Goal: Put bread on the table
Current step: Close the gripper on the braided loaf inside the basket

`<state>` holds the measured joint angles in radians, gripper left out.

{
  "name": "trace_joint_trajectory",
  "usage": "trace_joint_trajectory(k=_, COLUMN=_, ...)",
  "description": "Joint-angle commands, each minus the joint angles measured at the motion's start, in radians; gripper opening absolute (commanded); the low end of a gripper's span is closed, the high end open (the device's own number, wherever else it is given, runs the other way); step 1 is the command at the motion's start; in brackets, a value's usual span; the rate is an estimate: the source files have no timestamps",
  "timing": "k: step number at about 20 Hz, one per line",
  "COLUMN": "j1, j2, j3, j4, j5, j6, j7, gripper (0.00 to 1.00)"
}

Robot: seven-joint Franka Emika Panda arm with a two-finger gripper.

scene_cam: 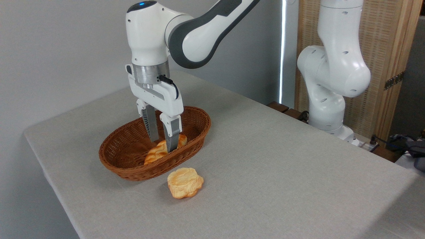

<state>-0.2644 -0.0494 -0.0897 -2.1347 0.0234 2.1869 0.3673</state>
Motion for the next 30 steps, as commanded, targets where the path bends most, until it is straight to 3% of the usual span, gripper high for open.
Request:
trace_joint_trajectory(k=1, j1=-0.006, j2=0.002, j3=-0.010, j4=-0.021, j5=0.033, j6=0.033, j7=-0.011, gripper=0.98)
trace_joint_trajectory(k=6, j1=-0.007, j2=0.006, j3=-0.012, j4=-0.027, j5=0.035, j6=0.034, j7=-0.010, gripper=0.91)
trace_joint_trajectory(k=13, j1=-0.006, j2=0.008, j3=-0.012, j4=-0.027, j5=0.036, j6=0.034, j7=-0.002, gripper=0.43)
trace_joint_trajectory(k=21, j1=-0.006, j2=0.006, j3=-0.012, j4=-0.027, j5=0.036, j6=0.034, j7=0.002, gripper=0.41)
trace_joint_trajectory(k=28, j1=-0.006, j2=0.005, j3=-0.012, j4=-0.025, j5=0.035, j6=0.033, j7=0.004, gripper=0.34)
trace_joint_trajectory(k=30, j1=-0.006, j2=0.003, j3=-0.012, j4=-0.025, j5=0.035, j6=0.031, j7=0.004, gripper=0.28)
